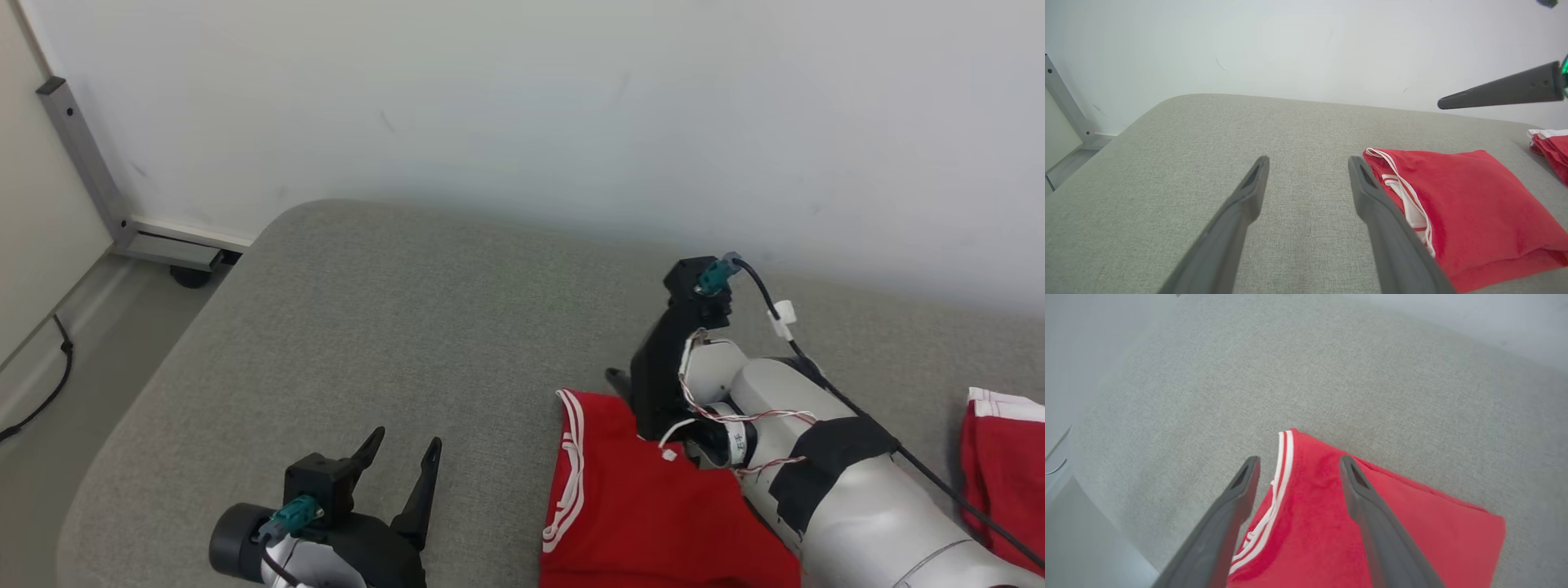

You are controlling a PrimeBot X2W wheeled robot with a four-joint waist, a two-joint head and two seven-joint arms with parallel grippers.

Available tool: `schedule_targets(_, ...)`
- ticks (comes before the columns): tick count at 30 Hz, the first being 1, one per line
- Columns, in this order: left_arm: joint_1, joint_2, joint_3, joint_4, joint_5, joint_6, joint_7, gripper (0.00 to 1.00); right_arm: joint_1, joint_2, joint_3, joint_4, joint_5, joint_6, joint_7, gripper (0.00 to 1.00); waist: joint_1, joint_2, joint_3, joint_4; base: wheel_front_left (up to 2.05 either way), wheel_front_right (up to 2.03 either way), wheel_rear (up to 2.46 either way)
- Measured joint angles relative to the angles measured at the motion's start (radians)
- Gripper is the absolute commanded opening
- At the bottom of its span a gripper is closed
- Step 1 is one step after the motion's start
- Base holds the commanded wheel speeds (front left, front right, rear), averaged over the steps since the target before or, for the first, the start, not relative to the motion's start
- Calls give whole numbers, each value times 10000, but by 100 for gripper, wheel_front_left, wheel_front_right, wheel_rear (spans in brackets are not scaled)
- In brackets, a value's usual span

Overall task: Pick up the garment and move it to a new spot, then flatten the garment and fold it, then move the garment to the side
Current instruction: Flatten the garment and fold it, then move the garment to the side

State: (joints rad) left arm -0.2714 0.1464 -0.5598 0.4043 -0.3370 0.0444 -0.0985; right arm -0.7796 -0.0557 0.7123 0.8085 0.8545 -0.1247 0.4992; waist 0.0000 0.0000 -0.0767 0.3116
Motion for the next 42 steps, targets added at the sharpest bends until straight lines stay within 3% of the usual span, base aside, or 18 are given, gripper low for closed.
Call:
schedule_targets(5,46,98,90,-84,-29,96,-94,100,572,-288,-863,1407,-794,-4,-700,100,0,0,-81,-637,0,0,0)
schedule_targets(15,193,79,36,-205,-27,98,-94,100,1618,-420,-1574,2376,-984,-4,-1223,100,0,1,-41,-1288,0,0,0)
schedule_targets(29,168,-48,-245,-219,6,67,-61,100,1822,-290,-2004,2646,-976,-4,-1195,98,0,1,136,-1141,0,0,0)
schedule_targets(31,163,-46,-261,-217,8,67,2,100,1822,-259,-2023,2725,-976,-4,-1085,80,0,1,172,-1073,0,0,0)
schedule_targets(33,161,-21,-251,-213,8,67,10,100,1827,-236,-2006,2844,-976,-4,-936,69,0,1,206,-1016,0,0,0)
schedule_targets(35,161,17,-244,-211,8,67,10,100,1827,-230,-2036,2880,-976,-4,-894,44,0,1,226,-983,0,0,0)
schedule_targets(37,161,40,-245,-211,8,67,12,100,1825,-226,-2096,2924,-976,-4,-840,4,0,0,238,-961,0,0,0)
schedule_targets(38,161,44,-245,-213,8,67,12,100,1822,-222,-2144,2945,-963,-4,-800,0,0,1,243,-950,0,0,0)
schedule_targets(42,161,44,-245,-211,6,67,25,100,1766,-213,-2201,2966,-938,-4,-719,0,0,0,262,-922,0,0,0)
